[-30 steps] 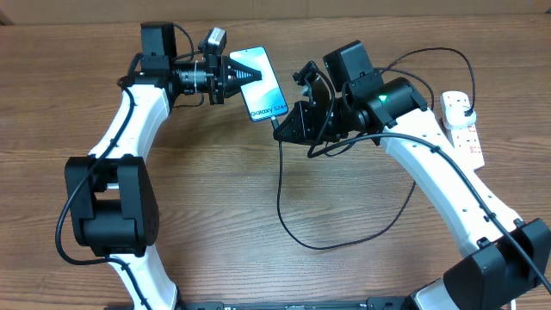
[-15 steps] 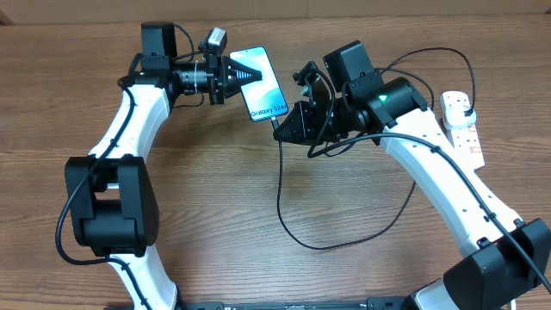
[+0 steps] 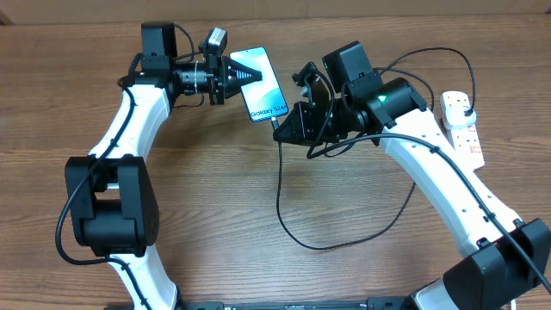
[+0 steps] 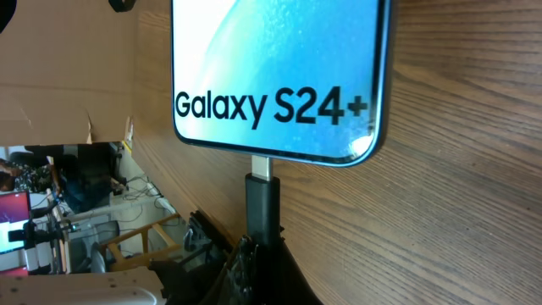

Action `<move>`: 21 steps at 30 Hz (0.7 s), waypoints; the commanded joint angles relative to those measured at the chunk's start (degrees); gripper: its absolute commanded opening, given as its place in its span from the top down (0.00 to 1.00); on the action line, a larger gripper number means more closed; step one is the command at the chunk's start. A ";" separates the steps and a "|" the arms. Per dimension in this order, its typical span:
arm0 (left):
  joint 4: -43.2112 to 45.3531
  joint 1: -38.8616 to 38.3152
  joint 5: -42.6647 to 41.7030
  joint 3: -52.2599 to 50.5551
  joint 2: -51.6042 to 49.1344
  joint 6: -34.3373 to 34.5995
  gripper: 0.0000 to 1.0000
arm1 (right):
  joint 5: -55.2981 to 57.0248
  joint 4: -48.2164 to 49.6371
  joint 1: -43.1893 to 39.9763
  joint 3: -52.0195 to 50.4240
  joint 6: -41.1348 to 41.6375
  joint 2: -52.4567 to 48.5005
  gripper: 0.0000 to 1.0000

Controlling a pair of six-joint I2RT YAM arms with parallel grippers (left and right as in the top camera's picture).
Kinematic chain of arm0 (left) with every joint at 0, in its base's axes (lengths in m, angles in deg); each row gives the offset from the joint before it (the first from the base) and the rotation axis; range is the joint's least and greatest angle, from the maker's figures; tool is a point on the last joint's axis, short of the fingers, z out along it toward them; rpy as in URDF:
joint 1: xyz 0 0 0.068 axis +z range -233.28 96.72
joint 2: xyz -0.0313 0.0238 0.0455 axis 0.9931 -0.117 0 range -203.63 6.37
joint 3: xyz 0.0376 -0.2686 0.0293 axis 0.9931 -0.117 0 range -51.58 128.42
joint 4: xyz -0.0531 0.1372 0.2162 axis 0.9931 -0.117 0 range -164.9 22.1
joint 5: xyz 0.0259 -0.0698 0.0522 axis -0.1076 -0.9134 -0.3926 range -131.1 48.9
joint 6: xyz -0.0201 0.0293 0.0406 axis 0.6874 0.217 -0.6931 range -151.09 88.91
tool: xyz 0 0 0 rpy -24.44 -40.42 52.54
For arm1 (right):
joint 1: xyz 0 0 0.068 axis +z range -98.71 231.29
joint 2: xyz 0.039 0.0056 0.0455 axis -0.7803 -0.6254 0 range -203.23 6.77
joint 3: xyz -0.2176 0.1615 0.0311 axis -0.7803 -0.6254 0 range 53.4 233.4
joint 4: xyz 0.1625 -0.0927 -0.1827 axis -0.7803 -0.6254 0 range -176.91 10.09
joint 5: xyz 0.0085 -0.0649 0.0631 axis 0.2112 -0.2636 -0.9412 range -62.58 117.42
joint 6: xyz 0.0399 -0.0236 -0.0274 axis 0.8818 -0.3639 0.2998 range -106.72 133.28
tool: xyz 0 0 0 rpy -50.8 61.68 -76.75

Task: Plug charger to phone and switch on socket
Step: 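Push the USB-C plug up into the phone's port with the right gripper, then release the plug with the right gripper and lower the phone with left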

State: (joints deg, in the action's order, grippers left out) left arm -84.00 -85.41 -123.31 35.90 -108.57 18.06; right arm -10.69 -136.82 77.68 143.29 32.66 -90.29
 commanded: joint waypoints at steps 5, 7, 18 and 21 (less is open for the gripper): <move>-0.11 -0.55 -4.50 0.85 -0.02 -1.11 0.96 | 0.96 0.85 0.13 0.17 0.15 -0.37 0.96; -0.11 -0.59 -4.50 0.85 -0.02 -1.14 0.96 | 0.96 0.87 0.20 0.17 0.15 -0.37 0.96; -0.09 -0.92 -4.48 0.85 -0.04 -1.14 0.96 | 0.96 0.79 1.03 0.17 0.13 -0.37 0.96; -0.09 -0.92 -4.50 0.85 -0.02 -1.14 0.96 | 0.96 0.72 1.03 0.17 0.15 -0.37 0.96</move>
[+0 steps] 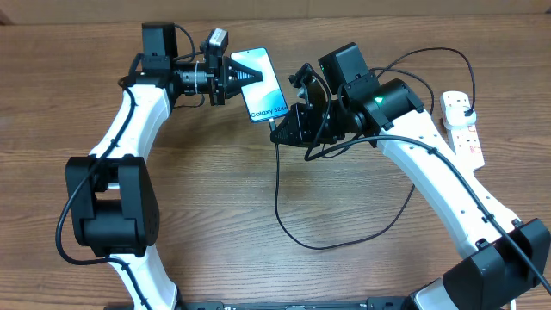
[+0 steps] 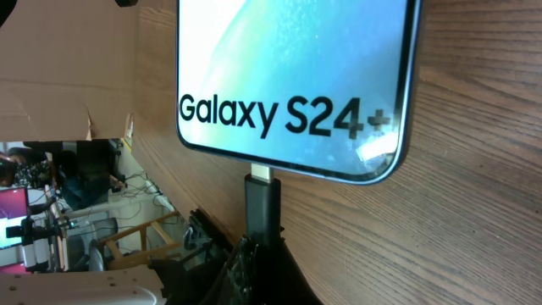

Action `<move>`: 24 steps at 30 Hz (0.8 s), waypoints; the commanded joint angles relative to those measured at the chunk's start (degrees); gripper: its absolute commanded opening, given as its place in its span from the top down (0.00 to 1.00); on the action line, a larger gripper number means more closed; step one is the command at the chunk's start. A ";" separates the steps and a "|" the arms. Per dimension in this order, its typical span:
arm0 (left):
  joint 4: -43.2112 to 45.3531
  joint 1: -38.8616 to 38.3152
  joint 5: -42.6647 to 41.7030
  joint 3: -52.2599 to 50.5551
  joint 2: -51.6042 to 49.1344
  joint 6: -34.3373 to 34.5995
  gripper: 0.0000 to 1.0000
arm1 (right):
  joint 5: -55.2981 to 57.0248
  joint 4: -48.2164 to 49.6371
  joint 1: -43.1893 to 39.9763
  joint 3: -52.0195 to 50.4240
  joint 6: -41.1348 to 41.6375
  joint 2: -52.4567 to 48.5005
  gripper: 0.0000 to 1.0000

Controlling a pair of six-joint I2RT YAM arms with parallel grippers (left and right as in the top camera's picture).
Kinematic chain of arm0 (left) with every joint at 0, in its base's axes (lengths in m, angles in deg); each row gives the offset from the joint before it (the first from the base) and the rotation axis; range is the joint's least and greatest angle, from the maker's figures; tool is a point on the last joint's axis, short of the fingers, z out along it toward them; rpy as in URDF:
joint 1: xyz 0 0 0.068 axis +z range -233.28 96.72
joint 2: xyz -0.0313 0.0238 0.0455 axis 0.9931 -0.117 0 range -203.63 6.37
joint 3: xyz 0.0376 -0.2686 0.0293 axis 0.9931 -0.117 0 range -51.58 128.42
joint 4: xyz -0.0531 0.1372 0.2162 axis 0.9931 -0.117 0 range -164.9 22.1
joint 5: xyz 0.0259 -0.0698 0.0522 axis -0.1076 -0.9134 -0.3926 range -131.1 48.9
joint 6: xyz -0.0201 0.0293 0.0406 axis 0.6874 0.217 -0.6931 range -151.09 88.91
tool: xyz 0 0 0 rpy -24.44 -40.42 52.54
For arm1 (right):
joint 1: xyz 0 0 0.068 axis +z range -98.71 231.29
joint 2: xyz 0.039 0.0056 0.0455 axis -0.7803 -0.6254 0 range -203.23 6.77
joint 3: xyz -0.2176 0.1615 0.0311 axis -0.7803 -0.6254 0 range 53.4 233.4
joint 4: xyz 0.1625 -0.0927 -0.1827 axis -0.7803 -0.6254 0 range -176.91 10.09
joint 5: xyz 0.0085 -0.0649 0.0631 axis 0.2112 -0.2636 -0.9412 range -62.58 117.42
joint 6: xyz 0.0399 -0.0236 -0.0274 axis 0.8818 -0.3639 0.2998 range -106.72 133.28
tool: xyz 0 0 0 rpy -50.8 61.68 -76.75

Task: Plug charger to phone and switch on socket
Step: 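Release the plug with the right gripper and lower the phone with left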

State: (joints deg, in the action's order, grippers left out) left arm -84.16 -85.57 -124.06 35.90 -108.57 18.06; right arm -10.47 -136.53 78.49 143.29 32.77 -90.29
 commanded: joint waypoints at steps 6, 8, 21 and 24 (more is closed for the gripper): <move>0.07 -0.76 -4.15 0.85 -0.04 -1.18 0.96 | 0.81 0.96 0.04 0.17 0.04 -0.37 0.96; 0.07 -0.76 -4.57 0.85 -0.02 -1.64 0.96 | 1.01 1.38 -0.26 0.17 0.07 -0.37 0.96; 0.07 -1.55 -7.19 0.85 -0.04 -4.42 0.96 | 2.32 5.22 -1.22 0.17 1.77 -0.50 0.96; 0.02 -1.97 -7.67 0.85 -0.02 -4.39 0.96 | 2.32 5.38 -1.25 0.17 1.77 -1.03 0.96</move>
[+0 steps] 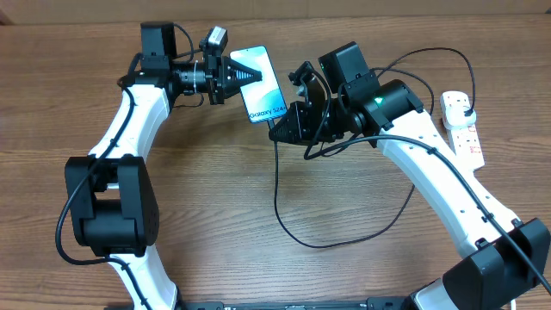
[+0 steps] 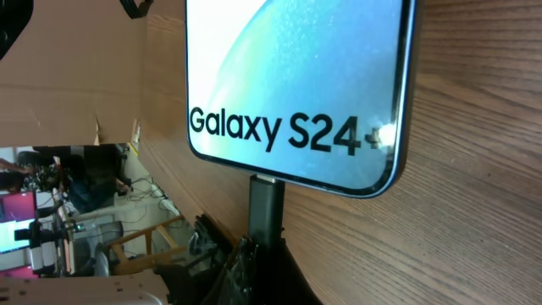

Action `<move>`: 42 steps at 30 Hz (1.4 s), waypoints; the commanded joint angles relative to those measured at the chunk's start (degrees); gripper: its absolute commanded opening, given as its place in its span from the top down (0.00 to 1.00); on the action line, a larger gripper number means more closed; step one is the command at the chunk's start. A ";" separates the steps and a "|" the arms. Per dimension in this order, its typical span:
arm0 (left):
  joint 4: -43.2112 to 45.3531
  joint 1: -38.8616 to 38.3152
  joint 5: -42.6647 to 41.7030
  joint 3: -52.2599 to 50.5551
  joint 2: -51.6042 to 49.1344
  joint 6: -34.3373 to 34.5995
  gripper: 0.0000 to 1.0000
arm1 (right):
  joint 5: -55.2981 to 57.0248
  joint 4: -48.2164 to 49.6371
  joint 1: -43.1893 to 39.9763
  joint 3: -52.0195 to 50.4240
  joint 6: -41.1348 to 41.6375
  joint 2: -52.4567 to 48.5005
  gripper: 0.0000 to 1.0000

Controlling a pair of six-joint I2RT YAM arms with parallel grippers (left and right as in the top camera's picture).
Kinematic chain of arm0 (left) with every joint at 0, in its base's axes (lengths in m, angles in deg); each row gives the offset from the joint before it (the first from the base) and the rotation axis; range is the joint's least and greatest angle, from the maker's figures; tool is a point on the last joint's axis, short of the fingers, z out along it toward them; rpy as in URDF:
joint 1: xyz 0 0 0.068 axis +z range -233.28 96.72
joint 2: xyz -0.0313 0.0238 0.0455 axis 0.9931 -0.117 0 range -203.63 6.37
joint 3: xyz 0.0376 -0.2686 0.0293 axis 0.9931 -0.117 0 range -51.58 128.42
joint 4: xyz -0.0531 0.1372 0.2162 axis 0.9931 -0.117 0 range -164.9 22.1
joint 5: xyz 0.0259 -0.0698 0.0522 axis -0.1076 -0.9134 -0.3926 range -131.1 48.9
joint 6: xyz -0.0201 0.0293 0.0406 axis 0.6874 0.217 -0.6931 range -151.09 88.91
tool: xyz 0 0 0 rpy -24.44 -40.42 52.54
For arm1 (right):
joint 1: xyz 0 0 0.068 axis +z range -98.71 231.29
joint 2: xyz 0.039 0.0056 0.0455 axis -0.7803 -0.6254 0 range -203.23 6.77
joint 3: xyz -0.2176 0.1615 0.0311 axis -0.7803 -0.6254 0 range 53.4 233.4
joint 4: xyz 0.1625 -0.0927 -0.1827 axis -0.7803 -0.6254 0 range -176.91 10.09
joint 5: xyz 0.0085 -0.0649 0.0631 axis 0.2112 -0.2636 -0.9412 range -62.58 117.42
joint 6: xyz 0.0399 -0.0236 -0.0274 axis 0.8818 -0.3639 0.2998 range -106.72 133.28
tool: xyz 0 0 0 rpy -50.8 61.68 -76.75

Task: Plug charger to phone and switch on socket
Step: 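Release the plug with the right gripper and lower the phone with left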

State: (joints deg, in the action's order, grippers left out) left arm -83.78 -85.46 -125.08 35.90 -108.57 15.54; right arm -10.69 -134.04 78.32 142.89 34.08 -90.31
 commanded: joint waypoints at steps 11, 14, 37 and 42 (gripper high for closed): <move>-0.39 -3.15 -6.67 0.85 -0.02 -1.88 0.96 | 4.66 6.05 -1.07 0.57 0.17 -1.42 0.96; -0.28 -2.64 -6.62 0.85 -0.04 -3.06 0.96 | 4.66 4.68 -1.07 0.57 -0.22 -1.42 0.96; -38.71 1.90 40.61 0.74 -0.09 -45.68 0.96 | 14.14 -7.41 -3.06 0.57 -3.26 -1.42 0.39; -43.65 5.88 42.60 0.74 -1.01 -54.84 0.96 | 14.12 -7.82 -3.06 0.57 -3.26 -1.42 0.39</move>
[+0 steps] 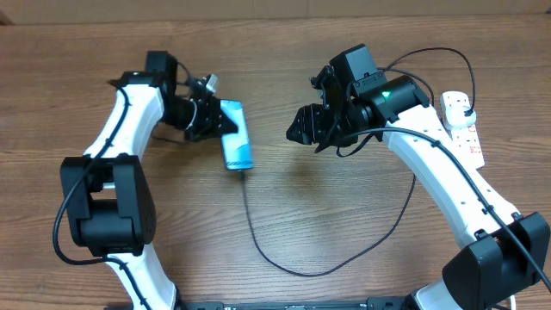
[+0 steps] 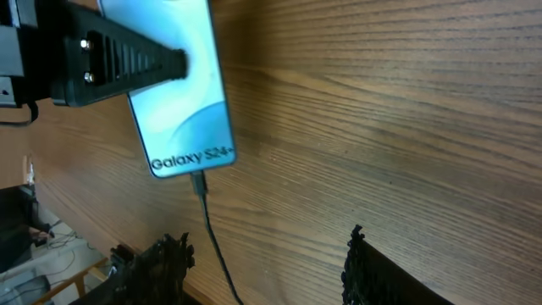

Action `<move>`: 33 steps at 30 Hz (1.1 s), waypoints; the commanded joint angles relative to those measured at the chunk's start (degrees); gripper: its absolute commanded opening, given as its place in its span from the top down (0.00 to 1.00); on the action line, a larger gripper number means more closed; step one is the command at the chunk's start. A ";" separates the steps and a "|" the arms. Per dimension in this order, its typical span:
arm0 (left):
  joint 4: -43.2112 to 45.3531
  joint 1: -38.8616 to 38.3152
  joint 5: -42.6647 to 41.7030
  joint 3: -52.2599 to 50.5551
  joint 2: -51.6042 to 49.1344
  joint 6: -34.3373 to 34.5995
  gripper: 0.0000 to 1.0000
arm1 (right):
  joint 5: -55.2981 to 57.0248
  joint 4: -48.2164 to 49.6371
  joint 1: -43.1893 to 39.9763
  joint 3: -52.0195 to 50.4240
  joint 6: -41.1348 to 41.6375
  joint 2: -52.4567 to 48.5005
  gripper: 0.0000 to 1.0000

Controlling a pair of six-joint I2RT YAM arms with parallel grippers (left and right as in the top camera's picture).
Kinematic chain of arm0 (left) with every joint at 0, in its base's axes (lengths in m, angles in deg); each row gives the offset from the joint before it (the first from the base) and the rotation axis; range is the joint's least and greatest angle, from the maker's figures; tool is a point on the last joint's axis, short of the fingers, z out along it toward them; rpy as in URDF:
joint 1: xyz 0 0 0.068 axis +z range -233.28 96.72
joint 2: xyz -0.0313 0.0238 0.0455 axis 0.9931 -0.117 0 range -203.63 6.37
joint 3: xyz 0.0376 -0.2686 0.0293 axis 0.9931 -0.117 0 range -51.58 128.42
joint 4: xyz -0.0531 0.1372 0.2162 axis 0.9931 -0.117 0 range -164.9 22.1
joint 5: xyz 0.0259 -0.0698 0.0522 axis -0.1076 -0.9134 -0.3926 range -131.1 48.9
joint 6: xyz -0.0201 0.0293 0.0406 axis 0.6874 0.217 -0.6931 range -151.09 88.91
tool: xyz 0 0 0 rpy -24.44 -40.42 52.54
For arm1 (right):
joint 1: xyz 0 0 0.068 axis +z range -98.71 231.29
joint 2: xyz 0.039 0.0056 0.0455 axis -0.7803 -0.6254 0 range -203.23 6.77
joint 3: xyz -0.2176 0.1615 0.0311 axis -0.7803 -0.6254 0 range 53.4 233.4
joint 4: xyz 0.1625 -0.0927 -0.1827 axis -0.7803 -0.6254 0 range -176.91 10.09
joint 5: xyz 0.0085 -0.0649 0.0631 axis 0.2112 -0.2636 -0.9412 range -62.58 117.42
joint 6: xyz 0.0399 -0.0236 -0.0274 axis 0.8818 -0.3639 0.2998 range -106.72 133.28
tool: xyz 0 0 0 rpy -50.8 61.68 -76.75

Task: Plug charger to phone and switch on socket
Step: 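Release the plug with the right gripper and lower the phone with left, then lay the phone flat on the table and open the left gripper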

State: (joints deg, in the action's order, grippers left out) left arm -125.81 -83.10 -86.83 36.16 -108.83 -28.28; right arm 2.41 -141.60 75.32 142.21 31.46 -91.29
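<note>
The phone (image 1: 236, 142), blue screen reading "Galaxy S24+", lies on the wooden table left of centre. My left gripper (image 1: 217, 120) is shut on its far end, and one black finger (image 2: 127, 55) lies across the screen. The black charger plug (image 2: 199, 183) sits in the phone's near end. Its cable (image 1: 258, 250) loops across the table toward the white power strip (image 1: 462, 129) at the right edge. My right gripper (image 2: 262, 263) is open with nothing in it, well to the right of the phone; the cable runs beneath it.
A plug (image 1: 465, 103) sits in the far socket of the power strip. The cable's slack curves along the near middle of the table and up past the right arm (image 1: 430, 164).
My right gripper was shut on the charger plug at the phone's port; it is now open and well back to the right. The left gripper and phone now sit further left and nearer, cable attached.
At all three earlier moments my left gripper held the phone at the far centre. My right gripper held the plug at its port, with less bare metal showing each time. Now the plug stays in the phone, the right gripper is off it, and the phone is further left.
</note>
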 commanded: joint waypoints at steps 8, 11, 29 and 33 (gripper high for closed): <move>-6.43 11.28 2.21 0.48 -5.73 -19.26 0.96 | 1.03 -1.05 -0.07 1.25 -0.66 -0.44 0.39; -6.64 11.76 2.45 0.48 -7.19 -21.05 0.96 | 1.09 -1.01 -0.04 1.25 -0.63 -0.44 0.39; -3.74 11.04 2.89 0.48 -10.69 -20.37 0.79 | 2.08 -1.05 -0.04 1.25 -0.63 -0.44 0.38; -3.78 11.04 3.34 0.48 -10.69 -20.37 0.70 | 2.08 -1.03 -0.04 1.22 -0.63 -0.44 0.38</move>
State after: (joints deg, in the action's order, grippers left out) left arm -129.60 -71.31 -82.94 36.16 -118.60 -47.78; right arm 3.89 -142.76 75.32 142.21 31.24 -91.29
